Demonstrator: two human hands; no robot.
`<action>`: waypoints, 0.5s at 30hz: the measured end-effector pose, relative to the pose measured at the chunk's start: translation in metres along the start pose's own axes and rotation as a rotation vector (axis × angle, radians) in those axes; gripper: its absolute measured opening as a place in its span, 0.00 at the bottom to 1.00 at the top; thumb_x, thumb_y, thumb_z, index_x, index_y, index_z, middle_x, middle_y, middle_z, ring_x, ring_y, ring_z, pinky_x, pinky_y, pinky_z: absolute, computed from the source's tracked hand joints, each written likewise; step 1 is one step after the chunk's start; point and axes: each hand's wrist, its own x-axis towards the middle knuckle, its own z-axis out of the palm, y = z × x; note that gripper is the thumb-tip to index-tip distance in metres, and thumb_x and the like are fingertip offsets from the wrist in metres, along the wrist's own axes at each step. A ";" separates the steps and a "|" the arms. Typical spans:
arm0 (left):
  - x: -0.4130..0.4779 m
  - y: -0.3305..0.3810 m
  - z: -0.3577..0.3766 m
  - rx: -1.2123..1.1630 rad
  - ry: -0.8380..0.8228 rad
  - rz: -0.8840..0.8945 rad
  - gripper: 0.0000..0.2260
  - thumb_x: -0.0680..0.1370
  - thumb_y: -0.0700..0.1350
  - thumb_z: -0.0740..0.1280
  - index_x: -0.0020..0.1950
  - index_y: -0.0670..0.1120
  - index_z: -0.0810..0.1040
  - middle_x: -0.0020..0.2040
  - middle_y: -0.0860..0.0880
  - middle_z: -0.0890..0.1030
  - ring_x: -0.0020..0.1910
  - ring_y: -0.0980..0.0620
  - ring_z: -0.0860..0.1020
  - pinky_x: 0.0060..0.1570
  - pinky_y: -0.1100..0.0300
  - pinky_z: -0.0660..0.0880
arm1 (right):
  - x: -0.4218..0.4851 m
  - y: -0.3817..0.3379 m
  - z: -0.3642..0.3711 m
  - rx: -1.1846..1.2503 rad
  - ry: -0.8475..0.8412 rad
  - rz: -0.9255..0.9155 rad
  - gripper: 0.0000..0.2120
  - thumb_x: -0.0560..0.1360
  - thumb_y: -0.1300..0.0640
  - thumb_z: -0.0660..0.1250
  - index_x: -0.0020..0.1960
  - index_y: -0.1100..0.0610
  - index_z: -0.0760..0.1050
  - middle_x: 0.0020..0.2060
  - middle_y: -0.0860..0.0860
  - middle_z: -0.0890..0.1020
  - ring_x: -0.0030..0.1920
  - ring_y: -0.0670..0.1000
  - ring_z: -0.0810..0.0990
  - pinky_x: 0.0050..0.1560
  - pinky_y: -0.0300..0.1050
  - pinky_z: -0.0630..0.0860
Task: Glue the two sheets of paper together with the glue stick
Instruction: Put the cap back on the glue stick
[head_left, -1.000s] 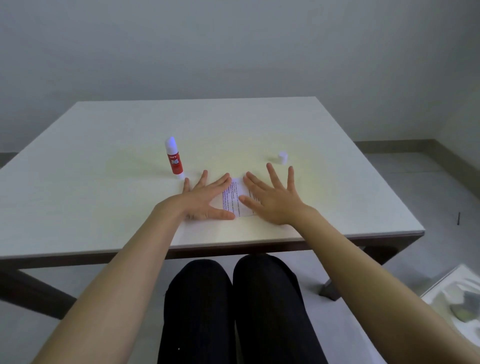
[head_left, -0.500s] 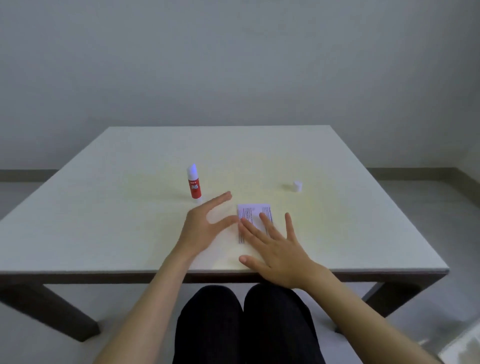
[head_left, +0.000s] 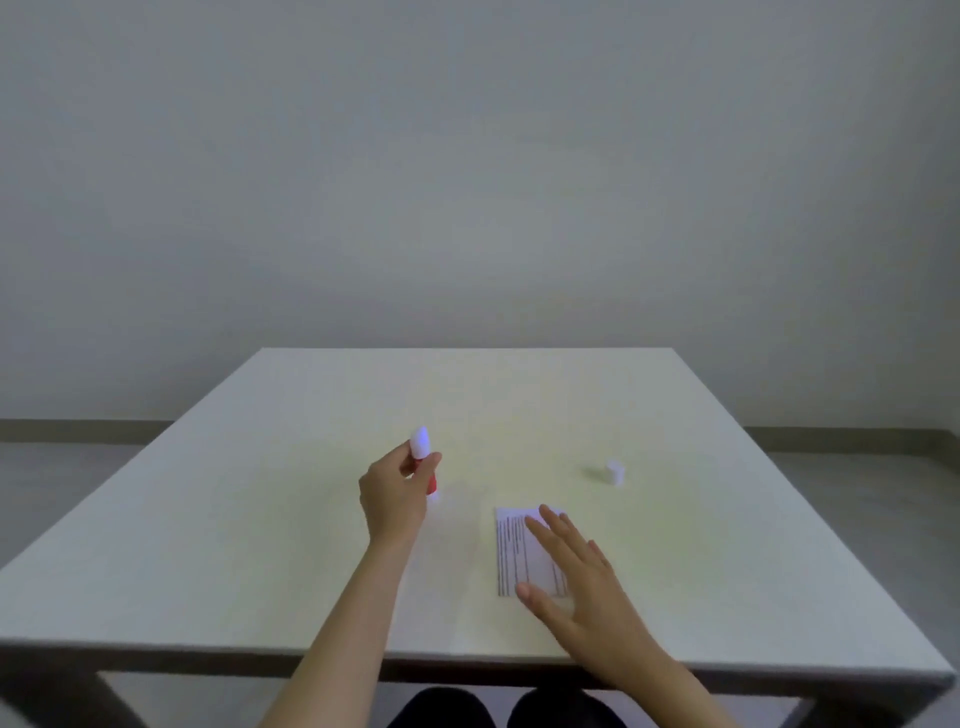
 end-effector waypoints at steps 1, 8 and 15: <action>-0.003 0.004 0.000 -0.026 -0.065 0.005 0.16 0.72 0.49 0.66 0.28 0.42 0.74 0.25 0.48 0.80 0.24 0.57 0.69 0.31 0.65 0.66 | 0.004 -0.002 -0.001 0.054 0.063 0.027 0.27 0.76 0.42 0.60 0.74 0.44 0.60 0.75 0.39 0.56 0.75 0.40 0.52 0.75 0.42 0.52; -0.016 0.046 0.008 -0.351 -0.359 -0.019 0.07 0.70 0.50 0.73 0.40 0.46 0.84 0.39 0.62 0.85 0.44 0.59 0.82 0.51 0.62 0.74 | 0.063 -0.039 -0.014 0.688 0.274 0.372 0.15 0.80 0.49 0.57 0.59 0.55 0.76 0.49 0.53 0.83 0.38 0.48 0.81 0.39 0.40 0.75; -0.023 0.059 -0.007 -0.596 -0.424 -0.067 0.03 0.70 0.47 0.72 0.39 0.52 0.86 0.46 0.50 0.86 0.50 0.49 0.84 0.55 0.58 0.76 | 0.070 -0.044 -0.026 1.278 -0.232 0.608 0.23 0.79 0.44 0.57 0.42 0.62 0.79 0.27 0.52 0.78 0.24 0.48 0.74 0.25 0.38 0.72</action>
